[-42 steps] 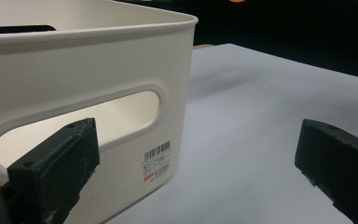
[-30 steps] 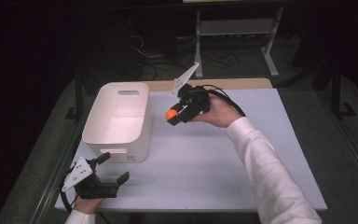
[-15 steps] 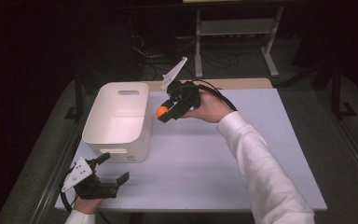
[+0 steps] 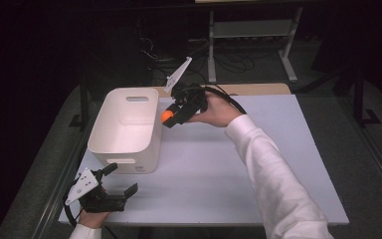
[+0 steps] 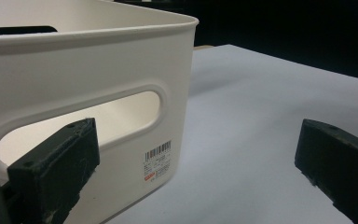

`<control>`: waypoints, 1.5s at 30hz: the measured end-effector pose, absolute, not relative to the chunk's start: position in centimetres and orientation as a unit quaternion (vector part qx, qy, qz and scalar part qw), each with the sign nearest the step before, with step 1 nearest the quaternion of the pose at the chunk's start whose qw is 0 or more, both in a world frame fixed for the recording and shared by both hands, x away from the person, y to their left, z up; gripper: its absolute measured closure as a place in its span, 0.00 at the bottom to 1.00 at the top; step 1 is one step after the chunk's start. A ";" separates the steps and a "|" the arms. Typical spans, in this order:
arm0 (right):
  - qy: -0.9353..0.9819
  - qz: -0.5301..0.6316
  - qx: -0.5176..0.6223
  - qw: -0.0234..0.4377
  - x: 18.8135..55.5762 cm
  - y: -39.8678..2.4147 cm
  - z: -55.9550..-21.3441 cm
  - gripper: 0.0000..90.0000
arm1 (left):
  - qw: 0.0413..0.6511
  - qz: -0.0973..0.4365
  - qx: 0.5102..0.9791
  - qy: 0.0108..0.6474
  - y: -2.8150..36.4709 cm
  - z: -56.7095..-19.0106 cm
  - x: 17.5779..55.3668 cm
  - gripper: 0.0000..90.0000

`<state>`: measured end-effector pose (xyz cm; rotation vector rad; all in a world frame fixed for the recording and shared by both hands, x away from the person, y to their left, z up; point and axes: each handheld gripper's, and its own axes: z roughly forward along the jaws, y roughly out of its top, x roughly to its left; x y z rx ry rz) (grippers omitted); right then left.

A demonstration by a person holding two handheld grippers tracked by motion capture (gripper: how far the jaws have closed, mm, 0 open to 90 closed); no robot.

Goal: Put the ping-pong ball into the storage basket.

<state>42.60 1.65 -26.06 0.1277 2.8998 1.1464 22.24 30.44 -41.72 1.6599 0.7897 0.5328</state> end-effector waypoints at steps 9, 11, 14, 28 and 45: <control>0.930 0.365 0.036 0.015 43.0 2.3 -25.6 0.55 | 0.577 0.227 0.708 0.337 30.4 -41.7 22.2 0.00; 0.931 0.364 0.037 0.016 43.0 2.5 -25.6 0.55 | 0.577 0.227 0.709 0.337 30.4 -41.7 22.2 0.00; 0.930 0.364 0.038 0.011 43.1 2.8 -25.6 0.55 | 0.576 0.227 0.709 0.337 30.5 -41.7 22.2 0.00; 0.930 0.367 0.028 0.008 43.4 4.1 -25.6 0.55 | 0.576 0.226 0.710 0.337 30.5 -41.7 22.3 0.00; 0.928 0.373 0.011 -0.007 43.3 6.7 -25.9 0.55 | 0.577 0.226 0.710 0.336 30.5 -41.7 22.2 0.00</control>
